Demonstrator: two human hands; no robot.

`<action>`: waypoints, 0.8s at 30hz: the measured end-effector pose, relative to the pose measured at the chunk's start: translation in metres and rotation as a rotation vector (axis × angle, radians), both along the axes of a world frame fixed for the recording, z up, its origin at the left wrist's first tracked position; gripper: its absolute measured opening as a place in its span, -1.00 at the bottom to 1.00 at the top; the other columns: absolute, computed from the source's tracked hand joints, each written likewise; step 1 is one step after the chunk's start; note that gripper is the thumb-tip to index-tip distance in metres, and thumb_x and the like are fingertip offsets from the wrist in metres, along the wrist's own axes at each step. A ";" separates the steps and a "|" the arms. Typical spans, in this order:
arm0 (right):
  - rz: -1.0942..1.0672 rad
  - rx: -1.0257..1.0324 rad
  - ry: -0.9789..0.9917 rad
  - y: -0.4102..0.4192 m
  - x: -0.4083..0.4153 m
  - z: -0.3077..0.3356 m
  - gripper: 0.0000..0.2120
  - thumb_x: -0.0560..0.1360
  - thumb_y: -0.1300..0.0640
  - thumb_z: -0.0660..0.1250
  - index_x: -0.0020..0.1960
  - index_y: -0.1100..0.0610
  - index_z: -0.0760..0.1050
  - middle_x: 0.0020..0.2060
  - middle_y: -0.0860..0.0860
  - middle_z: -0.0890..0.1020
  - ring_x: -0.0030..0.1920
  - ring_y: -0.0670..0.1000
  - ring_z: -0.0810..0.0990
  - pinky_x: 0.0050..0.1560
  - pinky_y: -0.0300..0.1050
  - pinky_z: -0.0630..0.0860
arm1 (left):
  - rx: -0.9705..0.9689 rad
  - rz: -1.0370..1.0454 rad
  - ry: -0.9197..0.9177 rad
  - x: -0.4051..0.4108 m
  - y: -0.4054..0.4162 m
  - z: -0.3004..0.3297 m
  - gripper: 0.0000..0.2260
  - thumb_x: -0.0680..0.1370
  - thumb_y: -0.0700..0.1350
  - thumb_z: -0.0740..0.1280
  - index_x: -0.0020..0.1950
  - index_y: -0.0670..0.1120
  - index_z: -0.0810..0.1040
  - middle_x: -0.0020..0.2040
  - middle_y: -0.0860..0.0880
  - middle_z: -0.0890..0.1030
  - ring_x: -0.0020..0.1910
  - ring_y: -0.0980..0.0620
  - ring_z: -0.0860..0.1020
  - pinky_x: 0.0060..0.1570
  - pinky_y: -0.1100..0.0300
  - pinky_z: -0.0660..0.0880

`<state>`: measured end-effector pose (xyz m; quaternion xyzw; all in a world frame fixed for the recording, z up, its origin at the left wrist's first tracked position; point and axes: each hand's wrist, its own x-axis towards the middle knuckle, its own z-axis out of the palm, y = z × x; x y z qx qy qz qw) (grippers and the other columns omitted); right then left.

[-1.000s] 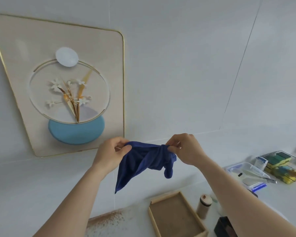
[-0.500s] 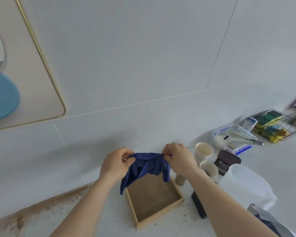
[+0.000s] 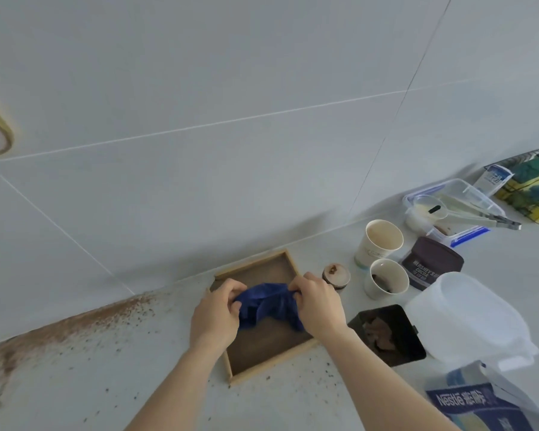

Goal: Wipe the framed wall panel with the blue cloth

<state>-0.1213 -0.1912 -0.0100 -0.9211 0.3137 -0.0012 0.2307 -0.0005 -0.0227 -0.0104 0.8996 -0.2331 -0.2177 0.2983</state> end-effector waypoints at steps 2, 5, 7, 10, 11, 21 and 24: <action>0.041 -0.002 0.072 0.003 -0.002 -0.010 -0.72 0.60 0.27 0.32 0.26 0.05 0.56 0.16 0.04 0.60 0.06 0.14 0.62 -0.01 0.03 0.59 | 0.059 -0.043 -0.021 -0.007 0.000 -0.014 -0.75 0.65 -0.13 0.31 0.24 0.19 0.52 0.08 0.18 0.63 0.07 0.02 0.64 0.02 0.07 0.62; 0.137 -0.019 0.183 0.007 -0.007 -0.023 -0.55 0.58 0.26 0.34 0.44 0.05 0.42 0.30 0.06 0.53 0.27 0.18 0.53 0.13 0.08 0.58 | 0.161 -0.170 -0.061 -0.015 0.003 -0.033 -0.67 0.64 -0.06 0.33 0.39 0.19 0.46 0.25 0.14 0.59 0.20 0.04 0.59 0.15 0.11 0.58; 0.166 -0.010 0.217 0.013 -0.011 -0.031 -0.50 0.64 0.14 0.30 0.55 0.04 0.28 0.47 0.07 0.43 0.47 0.18 0.39 0.26 0.10 0.55 | 0.237 -0.282 -0.090 -0.020 0.006 -0.042 -0.55 0.63 0.00 0.33 0.52 0.16 0.36 0.42 0.10 0.48 0.39 0.02 0.47 0.36 0.11 0.45; 0.186 0.026 0.324 0.022 -0.018 -0.042 -0.32 0.67 -0.10 0.21 0.66 0.03 -0.02 0.68 0.05 0.07 0.66 0.15 0.01 0.57 0.12 0.28 | 0.374 -0.397 -0.105 -0.025 0.011 -0.048 -0.39 0.64 0.11 0.28 0.65 0.14 0.11 0.63 0.08 0.22 0.60 -0.02 0.20 0.57 0.05 0.20; 0.192 0.020 0.366 0.024 -0.019 -0.045 -0.26 0.66 -0.17 0.20 0.67 0.02 -0.10 0.69 0.04 -0.03 0.67 0.14 -0.09 0.62 0.13 0.15 | 0.419 -0.430 -0.115 -0.025 0.013 -0.050 -0.34 0.64 0.14 0.26 0.66 0.14 0.03 0.67 0.06 0.13 0.64 -0.04 0.12 0.61 0.02 0.12; 0.207 -0.038 0.578 0.032 0.000 -0.014 -0.11 0.53 -0.48 0.06 0.67 -0.01 -0.09 0.68 0.06 -0.13 0.66 0.18 -0.23 0.62 0.36 -0.21 | 0.511 -0.637 -0.103 -0.015 0.039 -0.015 -0.26 0.62 0.28 0.17 0.67 0.15 -0.14 0.70 0.04 -0.19 0.68 -0.06 -0.20 0.64 -0.08 -0.20; 0.194 -0.033 0.551 0.039 0.006 0.013 -0.09 0.49 -0.53 0.06 0.66 -0.05 -0.02 0.69 0.06 -0.11 0.67 0.18 -0.19 0.63 0.36 -0.14 | 0.438 -0.593 -0.167 -0.003 0.052 0.015 -0.26 0.62 0.27 0.19 0.67 0.15 -0.13 0.71 0.04 -0.17 0.68 -0.05 -0.19 0.64 -0.07 -0.21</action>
